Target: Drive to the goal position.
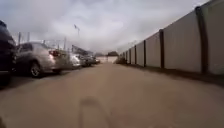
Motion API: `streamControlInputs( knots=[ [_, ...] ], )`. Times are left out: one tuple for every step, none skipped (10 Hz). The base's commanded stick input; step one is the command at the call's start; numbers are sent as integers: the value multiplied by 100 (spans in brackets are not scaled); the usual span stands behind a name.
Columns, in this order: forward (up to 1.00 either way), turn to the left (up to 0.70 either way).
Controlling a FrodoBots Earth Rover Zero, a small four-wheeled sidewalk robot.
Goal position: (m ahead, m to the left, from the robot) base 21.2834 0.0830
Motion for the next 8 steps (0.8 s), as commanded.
streamControlInputs(
  knots=[
    [70, 0],
    [70, 0],
    [70, 0],
    [70, 0],
    [70, 0],
    [70, 0],
    [70, 0],
    [70, 0]
  ],
)
